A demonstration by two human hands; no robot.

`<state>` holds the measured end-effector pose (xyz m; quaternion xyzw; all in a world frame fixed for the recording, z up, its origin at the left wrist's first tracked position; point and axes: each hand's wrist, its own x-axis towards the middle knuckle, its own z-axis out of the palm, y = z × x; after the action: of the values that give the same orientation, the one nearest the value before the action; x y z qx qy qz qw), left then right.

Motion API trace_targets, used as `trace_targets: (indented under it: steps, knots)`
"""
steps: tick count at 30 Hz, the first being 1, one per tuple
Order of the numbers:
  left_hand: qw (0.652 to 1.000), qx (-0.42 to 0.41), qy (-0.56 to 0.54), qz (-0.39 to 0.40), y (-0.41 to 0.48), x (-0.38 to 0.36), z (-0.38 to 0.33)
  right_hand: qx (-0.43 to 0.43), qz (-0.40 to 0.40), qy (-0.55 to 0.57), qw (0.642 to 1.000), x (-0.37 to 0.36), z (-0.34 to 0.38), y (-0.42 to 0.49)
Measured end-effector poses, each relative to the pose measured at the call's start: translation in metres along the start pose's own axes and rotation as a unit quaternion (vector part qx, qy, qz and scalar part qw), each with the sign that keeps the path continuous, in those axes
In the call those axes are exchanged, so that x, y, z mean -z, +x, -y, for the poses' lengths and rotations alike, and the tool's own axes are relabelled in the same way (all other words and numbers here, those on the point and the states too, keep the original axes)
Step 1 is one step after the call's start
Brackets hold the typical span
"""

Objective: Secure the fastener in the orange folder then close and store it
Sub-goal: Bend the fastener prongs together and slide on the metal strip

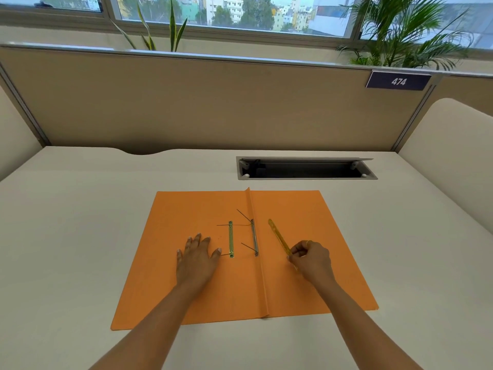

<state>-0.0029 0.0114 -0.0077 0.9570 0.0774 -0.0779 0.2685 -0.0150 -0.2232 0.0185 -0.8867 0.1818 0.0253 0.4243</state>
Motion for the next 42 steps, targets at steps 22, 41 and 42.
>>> trace_targets:
  steps: [22,41,42]
  knots:
    - [0.79,0.091,-0.603,0.055,0.01,0.023,-0.041,0.251,-0.005,0.002,0.968,-0.058,0.073,-0.028]
    - [0.752,0.138,-0.637,0.099,0.037,0.01,-0.048,0.2,0.181,-0.197,0.943,-0.067,0.072,0.041]
    - [0.754,0.138,-0.635,0.097,0.038,0.009,-0.048,0.201,0.179,-0.193,0.944,-0.068,0.071,0.041]
